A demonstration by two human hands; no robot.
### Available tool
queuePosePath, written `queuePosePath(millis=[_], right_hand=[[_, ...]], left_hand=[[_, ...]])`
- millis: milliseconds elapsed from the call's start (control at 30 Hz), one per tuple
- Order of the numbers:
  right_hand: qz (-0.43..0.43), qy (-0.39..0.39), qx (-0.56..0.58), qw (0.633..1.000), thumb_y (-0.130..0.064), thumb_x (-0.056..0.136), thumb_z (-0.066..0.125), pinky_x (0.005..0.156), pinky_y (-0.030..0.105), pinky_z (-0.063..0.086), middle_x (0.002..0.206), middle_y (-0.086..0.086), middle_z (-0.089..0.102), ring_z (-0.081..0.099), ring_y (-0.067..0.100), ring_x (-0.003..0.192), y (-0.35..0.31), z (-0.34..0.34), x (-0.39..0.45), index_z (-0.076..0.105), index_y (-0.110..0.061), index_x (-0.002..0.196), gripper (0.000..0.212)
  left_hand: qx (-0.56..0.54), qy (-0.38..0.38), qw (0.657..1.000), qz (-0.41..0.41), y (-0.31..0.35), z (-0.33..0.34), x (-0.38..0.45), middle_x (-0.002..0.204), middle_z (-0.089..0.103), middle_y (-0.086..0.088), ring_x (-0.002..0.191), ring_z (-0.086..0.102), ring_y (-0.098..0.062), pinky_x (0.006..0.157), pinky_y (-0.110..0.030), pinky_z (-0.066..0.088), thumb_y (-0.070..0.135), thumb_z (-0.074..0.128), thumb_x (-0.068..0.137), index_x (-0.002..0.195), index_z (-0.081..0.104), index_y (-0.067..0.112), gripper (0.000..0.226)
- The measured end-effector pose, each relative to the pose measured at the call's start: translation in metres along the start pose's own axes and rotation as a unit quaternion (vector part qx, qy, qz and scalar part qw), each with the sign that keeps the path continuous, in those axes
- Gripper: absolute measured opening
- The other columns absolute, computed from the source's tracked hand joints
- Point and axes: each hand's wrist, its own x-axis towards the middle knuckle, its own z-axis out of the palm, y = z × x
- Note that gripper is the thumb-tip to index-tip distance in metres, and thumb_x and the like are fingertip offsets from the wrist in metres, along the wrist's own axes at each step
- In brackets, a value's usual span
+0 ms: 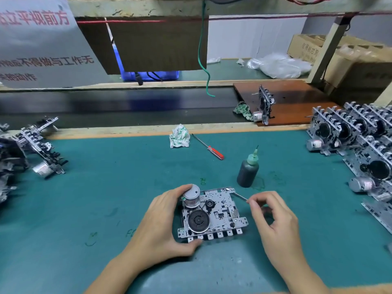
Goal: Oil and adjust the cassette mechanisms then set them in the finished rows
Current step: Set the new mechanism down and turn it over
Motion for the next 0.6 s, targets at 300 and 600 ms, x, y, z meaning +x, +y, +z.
queuePosePath(millis=[300, 600], right_hand=[[-0.077, -0.204, -0.07, 0.974, -0.062, 0.07, 0.064, 0.101, 0.006, 0.023, 0.132, -0.026, 0.039, 0.034, -0.006, 0.125, -0.016, -0.009, 0.011, 0.042, -0.04, 0.125, 0.063], [-0.154, -0.43, -0.316, 0.831, -0.071, 0.055, 0.072, 0.111, 0.014, -0.002, 0.156, -0.015, 0.01, 0.004, 0.002, 0.142, -0.027, 0.002, 0.056, 0.004, -0.025, 0.151, 0.127]], left_hand=[[-0.096, -0.052, 0.994, -0.026, -0.011, 0.001, 0.0, 0.134, 0.025, 0.046, 0.126, 0.033, 0.015, 0.1, -0.001, 0.024, 0.072, 0.078, 0.045, 0.132, 0.011, 0.068, 0.111], [-0.102, -0.079, 0.992, -0.004, -0.01, 0.0, 0.001, 0.137, 0.02, 0.046, 0.132, 0.029, 0.01, 0.107, -0.011, 0.025, 0.07, 0.079, 0.048, 0.137, 0.001, 0.065, 0.118]])
